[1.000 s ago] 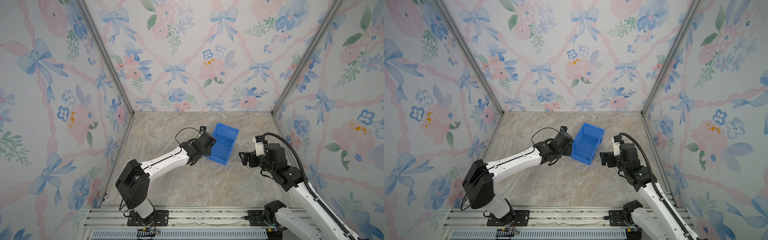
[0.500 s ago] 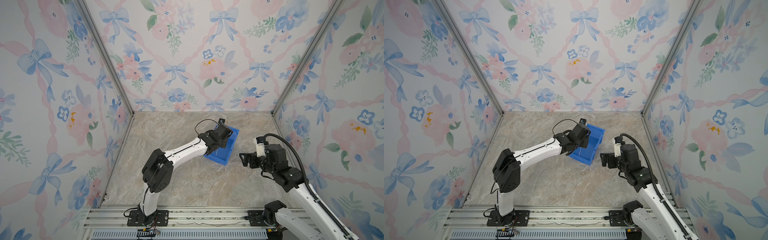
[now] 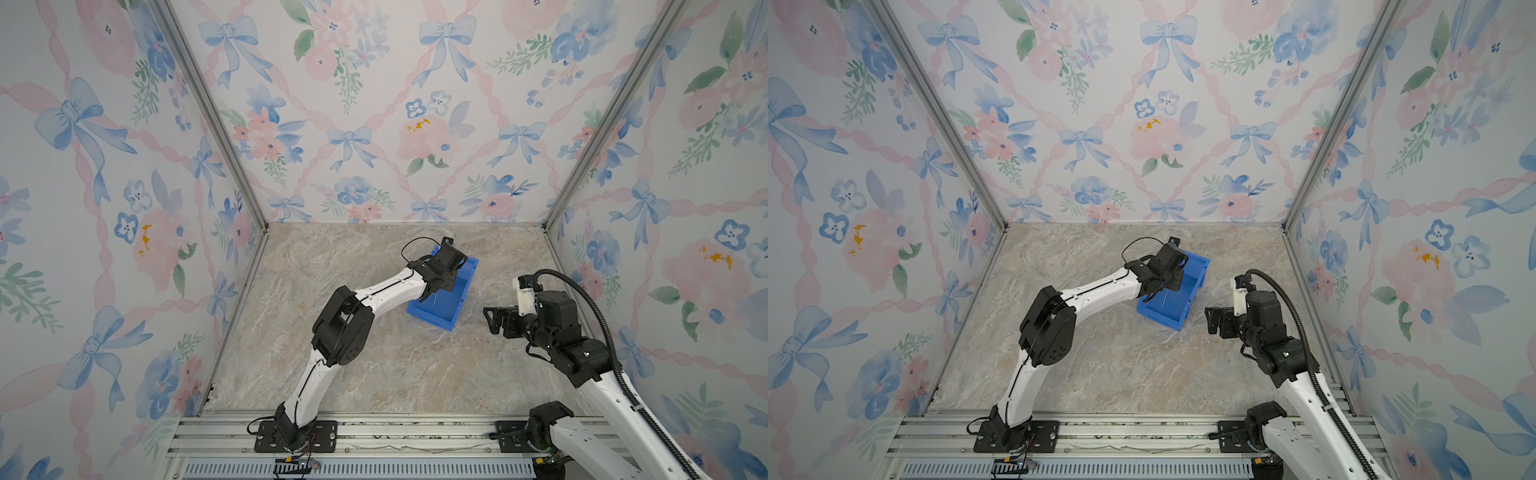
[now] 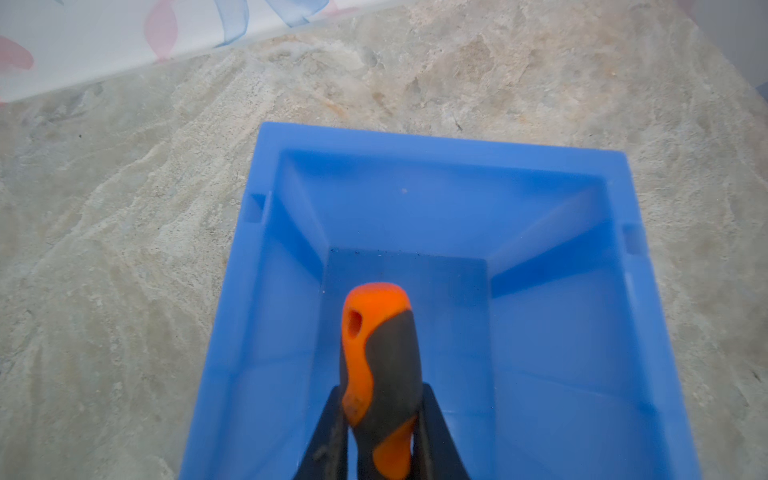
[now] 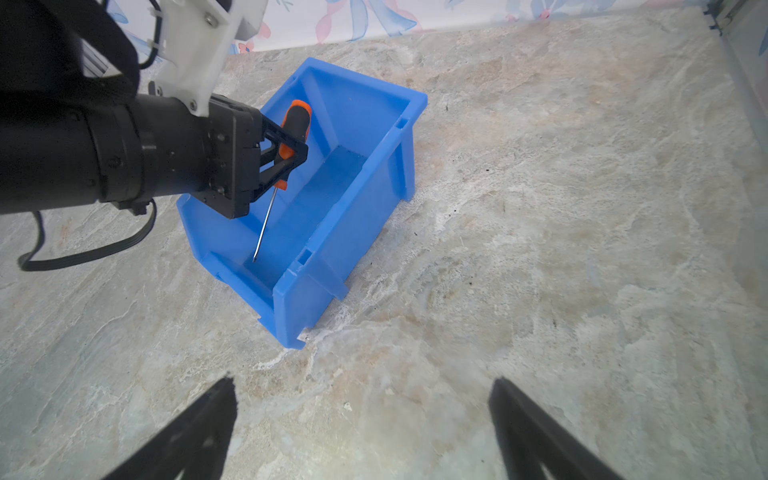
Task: Put the screwdriver in the bin
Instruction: 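Lift the screwdriver with the left gripper and carry it over the blue bin, then lower the screwdriver into the blue bin with the left gripper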
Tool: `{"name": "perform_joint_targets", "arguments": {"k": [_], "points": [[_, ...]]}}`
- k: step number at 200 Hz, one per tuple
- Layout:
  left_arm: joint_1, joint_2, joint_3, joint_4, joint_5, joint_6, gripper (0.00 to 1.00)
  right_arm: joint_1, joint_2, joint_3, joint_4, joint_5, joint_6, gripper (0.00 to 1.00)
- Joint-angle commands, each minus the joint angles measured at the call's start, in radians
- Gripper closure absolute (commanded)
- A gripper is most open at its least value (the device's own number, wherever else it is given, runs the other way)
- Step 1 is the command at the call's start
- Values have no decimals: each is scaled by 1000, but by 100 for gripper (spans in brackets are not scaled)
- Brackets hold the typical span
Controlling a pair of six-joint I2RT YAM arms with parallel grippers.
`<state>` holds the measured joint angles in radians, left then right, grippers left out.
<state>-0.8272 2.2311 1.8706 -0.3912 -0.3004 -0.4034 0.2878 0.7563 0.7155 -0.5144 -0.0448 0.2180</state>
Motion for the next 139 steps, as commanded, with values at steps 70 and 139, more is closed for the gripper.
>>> {"name": "perform_joint_targets", "arguments": {"k": [70, 139], "points": [[7, 146, 107, 5, 61, 11, 100, -14, -3, -21, -16, 8, 10, 3], [11, 184, 108, 5, 67, -2, 97, -25, 0, -21, -15, 10, 4, 3]]}}
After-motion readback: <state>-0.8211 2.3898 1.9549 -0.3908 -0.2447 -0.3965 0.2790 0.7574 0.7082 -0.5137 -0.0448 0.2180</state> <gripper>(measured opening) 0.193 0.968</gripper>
